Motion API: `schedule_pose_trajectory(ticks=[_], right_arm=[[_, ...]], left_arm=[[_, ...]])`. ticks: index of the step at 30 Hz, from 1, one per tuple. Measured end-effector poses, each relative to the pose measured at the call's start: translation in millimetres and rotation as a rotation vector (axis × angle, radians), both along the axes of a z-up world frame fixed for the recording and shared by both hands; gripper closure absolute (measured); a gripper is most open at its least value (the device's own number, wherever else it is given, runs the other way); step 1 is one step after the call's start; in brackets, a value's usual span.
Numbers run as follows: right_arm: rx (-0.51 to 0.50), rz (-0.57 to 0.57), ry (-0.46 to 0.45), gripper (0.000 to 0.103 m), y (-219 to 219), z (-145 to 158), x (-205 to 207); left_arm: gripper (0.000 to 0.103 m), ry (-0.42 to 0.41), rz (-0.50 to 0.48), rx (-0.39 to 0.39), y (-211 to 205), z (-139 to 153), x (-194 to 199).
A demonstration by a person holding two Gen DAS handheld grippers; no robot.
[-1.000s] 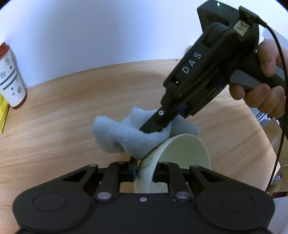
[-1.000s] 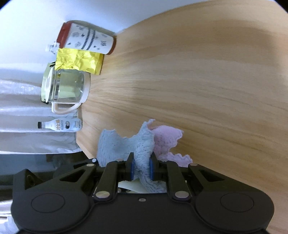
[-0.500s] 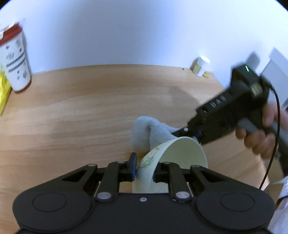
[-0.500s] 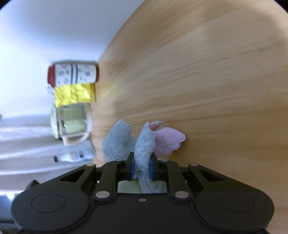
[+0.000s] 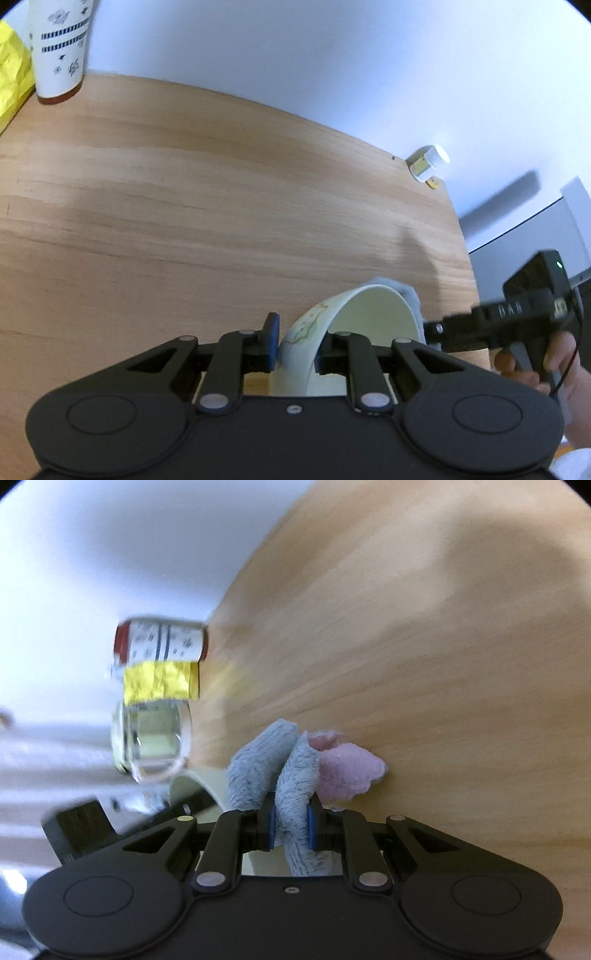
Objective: Clean bowl
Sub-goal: 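Raise the bowl with the left tool while the right tool wipes its underside with the cloth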
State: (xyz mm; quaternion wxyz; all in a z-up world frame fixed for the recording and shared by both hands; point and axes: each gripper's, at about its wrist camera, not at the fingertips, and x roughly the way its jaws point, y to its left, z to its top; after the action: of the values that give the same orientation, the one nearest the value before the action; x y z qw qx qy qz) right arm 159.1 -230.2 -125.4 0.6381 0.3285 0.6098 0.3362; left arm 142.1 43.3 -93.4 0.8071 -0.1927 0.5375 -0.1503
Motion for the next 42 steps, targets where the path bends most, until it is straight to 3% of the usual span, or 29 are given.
schedule_pose_trajectory(ticks=[6, 12, 22, 32, 35, 42], right_arm=[[-0.139, 0.159, -0.256, 0.086, 18, 37, -2], [-0.207, 0.232, -0.351, 0.086, 33, 49, -6], [-0.224, 0.174, -0.352, 0.086, 41, 39, -29], [-0.24, 0.207, -0.331, 0.086, 68, 38, -38], [-0.22, 0.223, -0.321, 0.086, 77, 40, -42], [-0.218, 0.28, -0.328, 0.086, 98, 44, -46]], left_arm=[[0.086, 0.032, 0.059, -0.045, 6, -3, 7], [0.084, 0.053, 0.114, -0.09, 12, -4, 11], [0.083, 0.097, 0.243, -0.17, 19, -15, 13], [0.083, 0.068, 0.317, -0.152, 12, -12, 7], [0.083, 0.055, 0.379, -0.164, 12, -11, 1], [0.085, 0.029, 0.327, -0.171, -2, -10, 1]])
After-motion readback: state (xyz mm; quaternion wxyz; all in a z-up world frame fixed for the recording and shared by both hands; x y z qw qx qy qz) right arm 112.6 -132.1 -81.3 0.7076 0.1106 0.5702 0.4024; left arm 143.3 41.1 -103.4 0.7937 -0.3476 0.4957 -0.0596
